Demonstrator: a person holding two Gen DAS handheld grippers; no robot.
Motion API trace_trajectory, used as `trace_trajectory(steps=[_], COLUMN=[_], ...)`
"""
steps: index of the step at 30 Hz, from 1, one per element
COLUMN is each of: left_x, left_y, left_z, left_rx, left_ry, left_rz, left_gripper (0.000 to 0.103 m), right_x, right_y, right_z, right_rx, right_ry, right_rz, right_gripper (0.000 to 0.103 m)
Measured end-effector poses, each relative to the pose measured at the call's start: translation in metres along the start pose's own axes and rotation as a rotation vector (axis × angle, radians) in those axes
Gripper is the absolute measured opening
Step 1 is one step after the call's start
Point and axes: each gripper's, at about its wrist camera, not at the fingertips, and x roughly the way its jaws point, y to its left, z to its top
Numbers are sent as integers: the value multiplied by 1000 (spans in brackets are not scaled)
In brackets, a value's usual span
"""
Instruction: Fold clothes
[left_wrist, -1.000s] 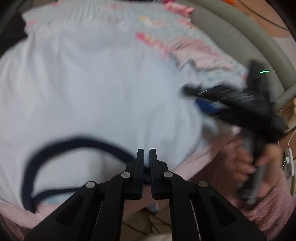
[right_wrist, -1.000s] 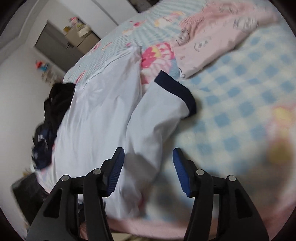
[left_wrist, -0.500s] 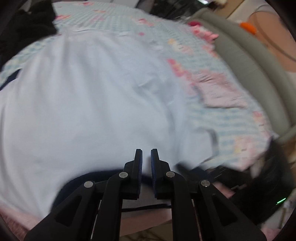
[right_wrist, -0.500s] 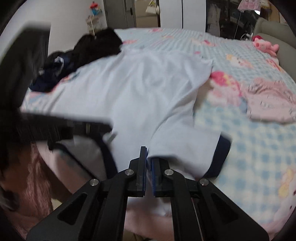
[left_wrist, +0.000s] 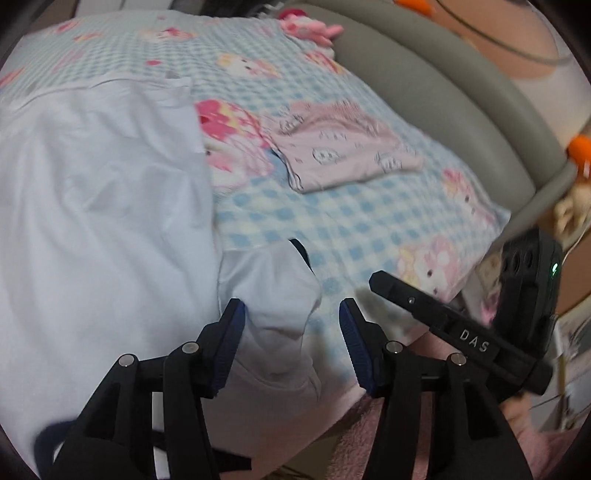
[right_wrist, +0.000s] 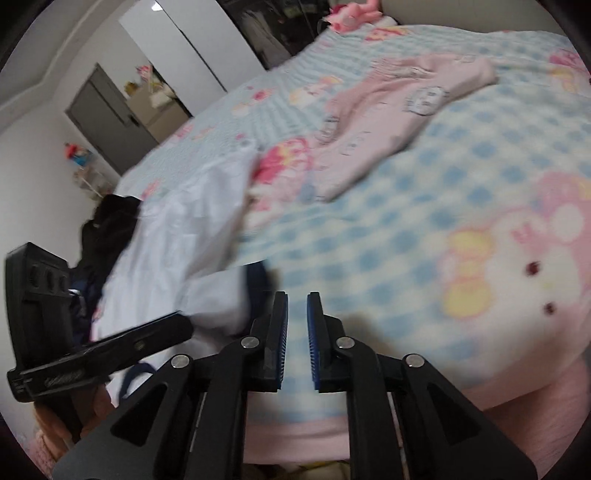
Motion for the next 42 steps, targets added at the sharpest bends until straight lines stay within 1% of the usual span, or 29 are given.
trace_trajectory(steps=[2, 3, 5, 7, 8, 9, 10, 11, 13, 14, 16, 17, 18, 20, 22, 24, 25, 27, 28, 29, 30, 31, 33, 34, 35, 37, 38, 40, 42], left_x=[13, 22, 38, 32, 22, 6, -10, -25, -44, -44, -31, -24, -19, -24, -35, -44, -49, -61, -68, -70, -66, -61, -47, -39, -34, -24, -26, -30, -39], left_y=[-5, -7, -4, 2, 5, 10, 19, 29, 63, 82, 116, 128, 138, 147, 143, 135, 128, 116, 109, 101, 92, 83, 73, 68, 68, 70, 75, 86, 93], left_z=[0, 0, -1, 5, 10, 14, 15, 15, -1, -14, -36, -46, -57, -74, -77, -71, -66, -56, -50, -43, -37, -32, -25, -22, -19, -15, -12, -7, -9], left_rx=[51, 76, 68, 1, -54, -123, -196, -269, -463, -554, -669, -711, -754, -788, -736, -664, -624, -542, -500, -447, -386, -326, -241, -198, -197, -199, -222, -270, -313], left_ry=[29, 47, 84, 52, 14, -50, -120, -190, -321, -347, -276, -236, -206, -220, -238, -232, -244, -268, -280, -273, -245, -215, -160, -133, -123, -104, -116, -141, -166], left_rz=[85, 133, 191, 110, 19, -100, -186, -271, -410, -443, -344, -321, -321, -326, -263, -189, -161, -111, -89, -77, -37, 5, 74, 108, 135, 186, 220, 288, 321], left_gripper=[53, 37, 15, 9, 8, 8, 8, 8, 9, 11, 11, 11, 14, 14, 16, 29, 33, 48, 51, 58, 60, 60, 54, 48, 37, 30, 24, 21, 21], right_x=[3, 5, 8, 14, 15, 17, 17, 17, 17, 18, 21, 22, 24, 25, 24, 25, 27, 32, 35, 42, 45, 50, 54, 54, 52, 48, 46, 42, 37], right_y=[-4, -4, 0, 7, 10, 14, 17, 20, 28, 36, 52, 60, 66, 75, 82, 90, 94, 105, 109, 113, 111, 108, 103, 100, 97, 90, 85, 72, 60], right_z=[1, 0, -6, -12, -14, -16, -17, -16, -15, -15, -17, -18, -21, -24, -28, -32, -33, -38, -41, -45, -49, -54, -61, -63, -63, -63, -63, -61, -58], right_rx=[-10, -11, -18, -45, -51, -57, -55, -54, -63, -89, -143, -170, -189, -209, -235, -282, -306, -358, -379, -400, -411, -413, -419, -421, -424, -432, -434, -426, -393], right_ry=[34, 47, 72, 108, 116, 124, 118, 109, 94, 99, 109, 114, 123, 122, 123, 142, 142, 147, 155, 177, 195, 211, 222, 218, 210, 187, 171, 159, 164], right_rz=[-24, -11, 19, 29, 37, 45, 75, 105, 168, 183, 212, 226, 226, 231, 232, 231, 220, 192, 172, 138, 121, 101, 60, 40, 23, -29, -72, -142, -163], right_gripper=[14, 14, 15, 16, 16, 16, 17, 21, 29, 30, 33, 35, 35, 35, 36, 40, 40, 42, 43, 43, 43, 43, 40, 33, 26, 19, 15, 14, 14])
